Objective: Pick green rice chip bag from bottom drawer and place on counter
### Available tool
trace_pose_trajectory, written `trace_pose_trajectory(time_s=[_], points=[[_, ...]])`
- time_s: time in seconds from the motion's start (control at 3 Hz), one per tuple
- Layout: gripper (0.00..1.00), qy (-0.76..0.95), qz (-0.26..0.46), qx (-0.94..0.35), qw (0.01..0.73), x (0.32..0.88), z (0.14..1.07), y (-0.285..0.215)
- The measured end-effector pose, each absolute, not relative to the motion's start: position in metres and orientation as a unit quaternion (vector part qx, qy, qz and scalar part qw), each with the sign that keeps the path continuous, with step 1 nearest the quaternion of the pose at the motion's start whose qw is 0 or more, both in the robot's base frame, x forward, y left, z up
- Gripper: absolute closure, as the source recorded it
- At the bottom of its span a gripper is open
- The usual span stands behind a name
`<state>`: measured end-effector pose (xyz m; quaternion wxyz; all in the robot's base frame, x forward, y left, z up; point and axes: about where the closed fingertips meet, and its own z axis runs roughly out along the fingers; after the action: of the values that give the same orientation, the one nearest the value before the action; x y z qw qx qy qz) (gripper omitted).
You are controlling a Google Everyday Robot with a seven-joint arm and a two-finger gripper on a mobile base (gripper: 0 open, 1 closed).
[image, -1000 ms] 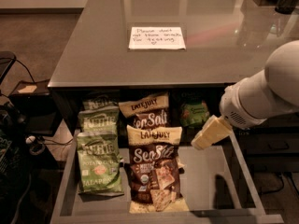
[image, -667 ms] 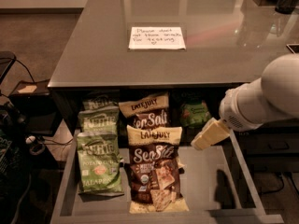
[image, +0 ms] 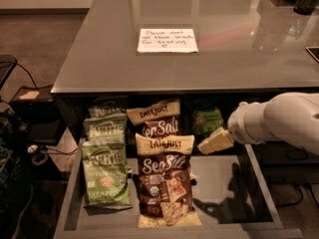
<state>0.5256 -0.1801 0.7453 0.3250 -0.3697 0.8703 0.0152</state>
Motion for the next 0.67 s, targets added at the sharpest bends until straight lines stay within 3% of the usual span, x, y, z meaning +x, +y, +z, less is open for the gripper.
trace_pose_trajectory(time_s=[0.67], points=[[0.00, 0.865, 0.025, -0.349, 0.361, 0.5541, 0.7287, -0.1739]])
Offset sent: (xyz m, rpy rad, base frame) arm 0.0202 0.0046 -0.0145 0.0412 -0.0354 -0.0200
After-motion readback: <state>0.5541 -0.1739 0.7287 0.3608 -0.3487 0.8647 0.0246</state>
